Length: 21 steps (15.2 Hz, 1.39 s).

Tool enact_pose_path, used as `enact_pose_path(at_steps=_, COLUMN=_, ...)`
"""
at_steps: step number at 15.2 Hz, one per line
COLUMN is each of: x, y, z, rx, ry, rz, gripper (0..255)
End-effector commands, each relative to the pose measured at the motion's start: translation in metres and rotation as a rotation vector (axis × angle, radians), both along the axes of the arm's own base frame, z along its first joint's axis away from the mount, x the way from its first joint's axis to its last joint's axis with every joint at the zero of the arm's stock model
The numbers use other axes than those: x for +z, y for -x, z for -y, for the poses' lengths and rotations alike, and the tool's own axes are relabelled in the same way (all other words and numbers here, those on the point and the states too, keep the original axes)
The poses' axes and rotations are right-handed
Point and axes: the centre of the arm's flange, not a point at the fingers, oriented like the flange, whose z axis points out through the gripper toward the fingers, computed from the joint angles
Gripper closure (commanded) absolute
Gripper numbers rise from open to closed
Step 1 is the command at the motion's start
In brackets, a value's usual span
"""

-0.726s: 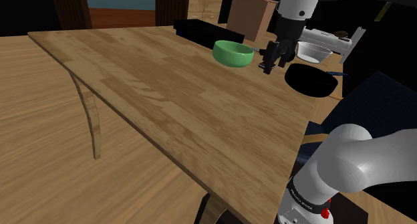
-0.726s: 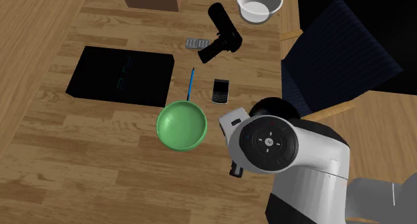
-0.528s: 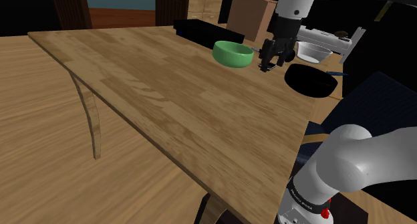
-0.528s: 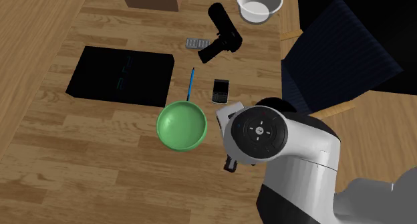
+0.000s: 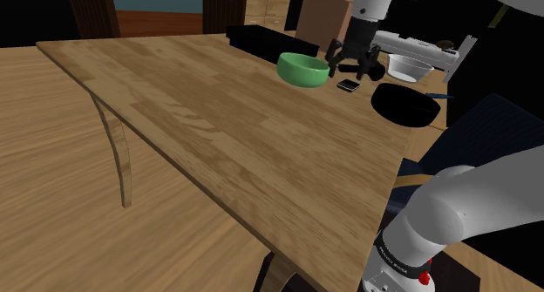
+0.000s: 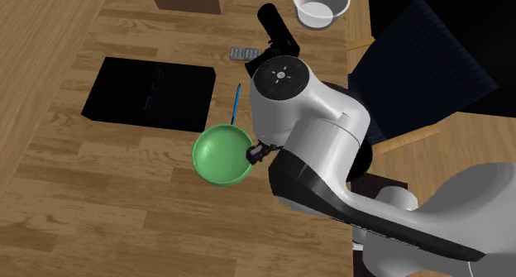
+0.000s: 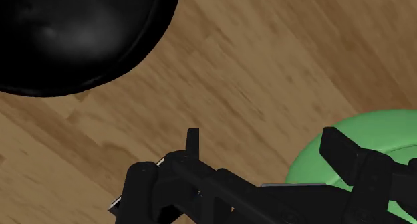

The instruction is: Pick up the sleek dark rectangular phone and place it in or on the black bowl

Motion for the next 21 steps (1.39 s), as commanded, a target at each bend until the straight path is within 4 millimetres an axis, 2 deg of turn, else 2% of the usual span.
enact_pose_path(at_steps=1, x=-0.005, y=-0.011, z=0.027, rx=-0.137, ry=-0.013, rz=0.01, gripper=0)
enact_pose_path(at_steps=5, x=-0.011, y=-0.02, z=0.083, rx=-0.398, ry=-0.04, rz=0.031, gripper=0)
enact_pose_path(at_steps=8, x=-0.016, y=-0.018, z=0.124, rx=-0.593, ry=-0.059, rz=0.048, gripper=0)
enact_pose_path(at_steps=9, x=-0.017, y=-0.017, z=0.128, rx=-0.609, ry=-0.061, rz=0.049, gripper=0)
enact_pose_path(at_steps=16, x=-0.057, y=-0.018, z=0.127, rx=-0.609, ry=-0.061, rz=0.049, gripper=0)
enact_pose_path(at_steps=21, x=-0.057, y=-0.018, z=0.127, rx=-0.609, ry=-0.061, rz=0.049, gripper=0)
